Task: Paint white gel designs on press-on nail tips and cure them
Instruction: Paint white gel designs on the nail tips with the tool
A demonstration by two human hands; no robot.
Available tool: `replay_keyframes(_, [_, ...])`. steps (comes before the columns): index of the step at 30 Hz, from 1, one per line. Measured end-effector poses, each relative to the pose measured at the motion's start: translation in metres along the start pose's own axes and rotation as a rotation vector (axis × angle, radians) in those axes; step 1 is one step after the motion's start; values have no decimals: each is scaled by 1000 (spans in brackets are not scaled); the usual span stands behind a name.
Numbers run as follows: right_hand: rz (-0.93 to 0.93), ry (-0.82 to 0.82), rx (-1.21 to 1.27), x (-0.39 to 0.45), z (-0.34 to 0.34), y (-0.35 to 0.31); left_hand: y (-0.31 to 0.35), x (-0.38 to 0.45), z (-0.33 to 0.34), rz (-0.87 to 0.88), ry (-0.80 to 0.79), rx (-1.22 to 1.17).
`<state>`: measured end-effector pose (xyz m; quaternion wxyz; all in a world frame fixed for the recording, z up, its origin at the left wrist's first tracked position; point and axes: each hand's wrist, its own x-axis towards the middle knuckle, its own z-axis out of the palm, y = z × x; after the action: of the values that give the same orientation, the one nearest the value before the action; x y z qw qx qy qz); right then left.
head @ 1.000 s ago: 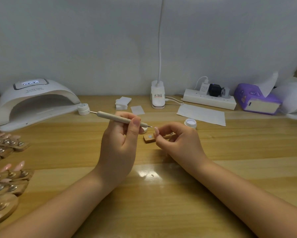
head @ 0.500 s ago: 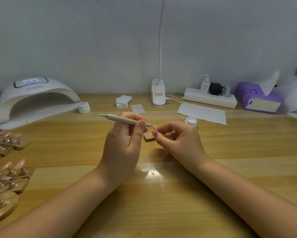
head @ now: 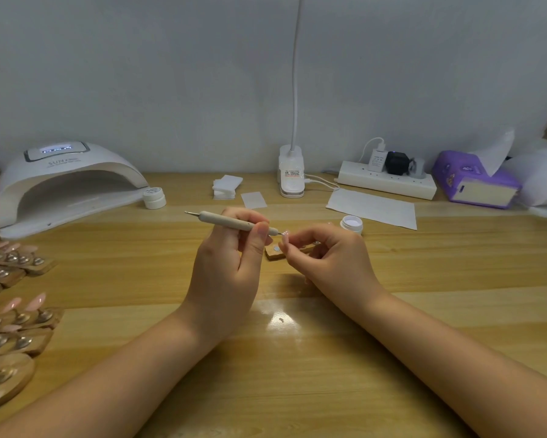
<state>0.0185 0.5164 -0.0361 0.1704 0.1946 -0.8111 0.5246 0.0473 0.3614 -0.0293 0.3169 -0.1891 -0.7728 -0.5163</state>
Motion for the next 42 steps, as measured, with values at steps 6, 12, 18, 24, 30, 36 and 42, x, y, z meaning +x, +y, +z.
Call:
replay_keyframes(6, [-12, 9, 2, -1, 0, 0, 0, 0, 0, 4, 0, 7])
replay_keyframes(12, [-14, 2, -2, -1, 0, -1, 1, 0, 0, 8, 10, 13])
replay_keyframes(18, [-12, 8, 2, -1, 0, -1, 1, 0, 0, 15, 20, 12])
replay_keyframes(24, [-2, 1, -15, 0, 0, 1, 6, 3, -2, 64, 104, -86])
replay_keyframes(30, [-4, -4, -9, -1, -1, 1, 4, 2, -1, 55, 87, -78])
replay_keyframes(36, [2, -5, -6, -1, -1, 0, 2, 0, 1, 29, 35, -17])
replay_keyframes(42, [-40, -11, -15, -1, -2, 2, 0, 0, 0, 24, 19, -2])
